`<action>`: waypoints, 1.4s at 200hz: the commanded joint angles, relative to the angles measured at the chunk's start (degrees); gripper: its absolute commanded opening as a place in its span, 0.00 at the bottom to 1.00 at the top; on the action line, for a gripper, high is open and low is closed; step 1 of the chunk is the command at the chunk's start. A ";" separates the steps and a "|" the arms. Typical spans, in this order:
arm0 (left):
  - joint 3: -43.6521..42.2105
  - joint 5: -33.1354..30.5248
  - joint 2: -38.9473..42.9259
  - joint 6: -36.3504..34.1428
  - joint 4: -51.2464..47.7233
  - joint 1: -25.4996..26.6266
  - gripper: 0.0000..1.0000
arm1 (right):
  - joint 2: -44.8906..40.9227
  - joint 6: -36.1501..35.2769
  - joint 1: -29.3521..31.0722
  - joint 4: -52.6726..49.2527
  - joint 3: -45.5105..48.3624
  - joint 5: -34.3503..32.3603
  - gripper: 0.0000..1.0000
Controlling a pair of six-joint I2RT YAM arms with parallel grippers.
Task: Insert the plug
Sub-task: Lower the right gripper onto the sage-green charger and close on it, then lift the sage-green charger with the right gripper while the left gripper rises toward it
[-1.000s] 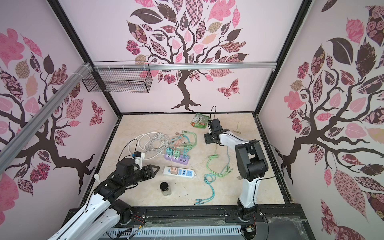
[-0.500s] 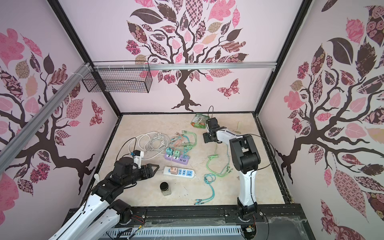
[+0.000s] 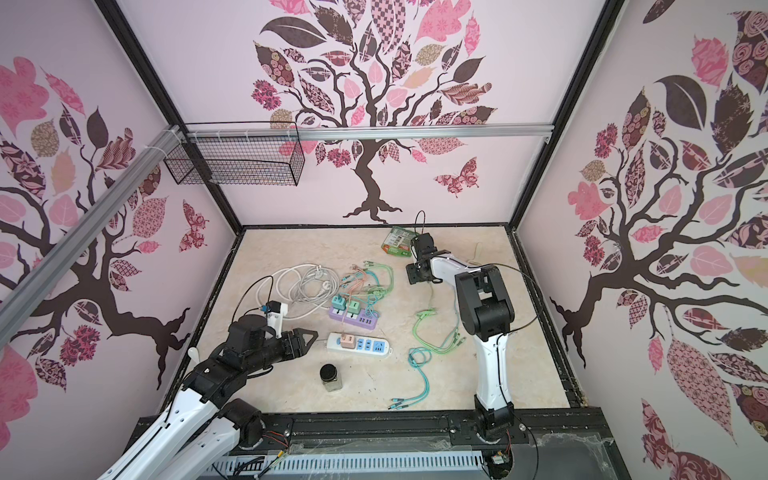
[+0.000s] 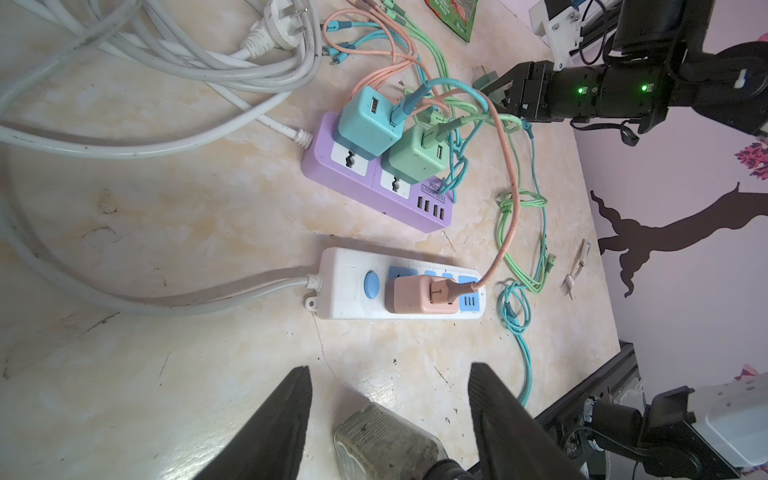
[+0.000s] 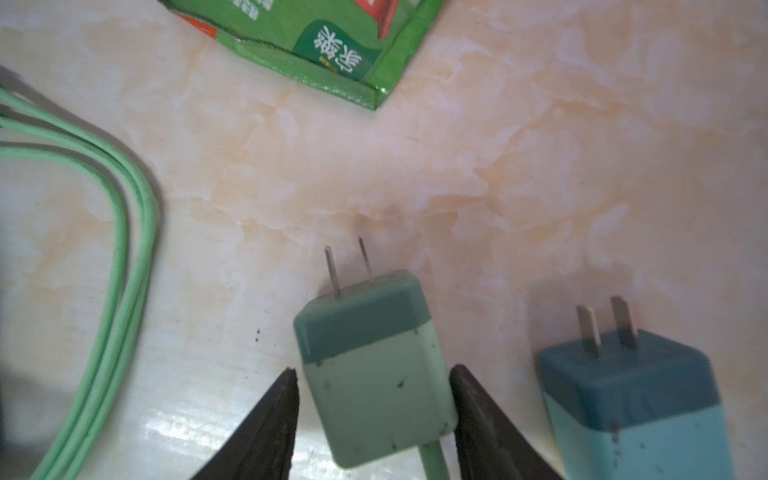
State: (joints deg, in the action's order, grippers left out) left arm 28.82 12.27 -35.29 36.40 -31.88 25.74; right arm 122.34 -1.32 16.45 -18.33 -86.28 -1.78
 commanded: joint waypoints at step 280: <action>24.57 15.48 -14.07 -1.36 2.90 -0.27 0.68 | -38.29 0.04 8.48 -1.27 9.24 11.18 0.27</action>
State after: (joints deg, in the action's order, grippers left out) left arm 49.01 21.93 -47.07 35.88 -31.57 25.74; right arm 88.86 -1.45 24.45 -19.44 -77.60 7.01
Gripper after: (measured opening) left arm 0.681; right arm 0.448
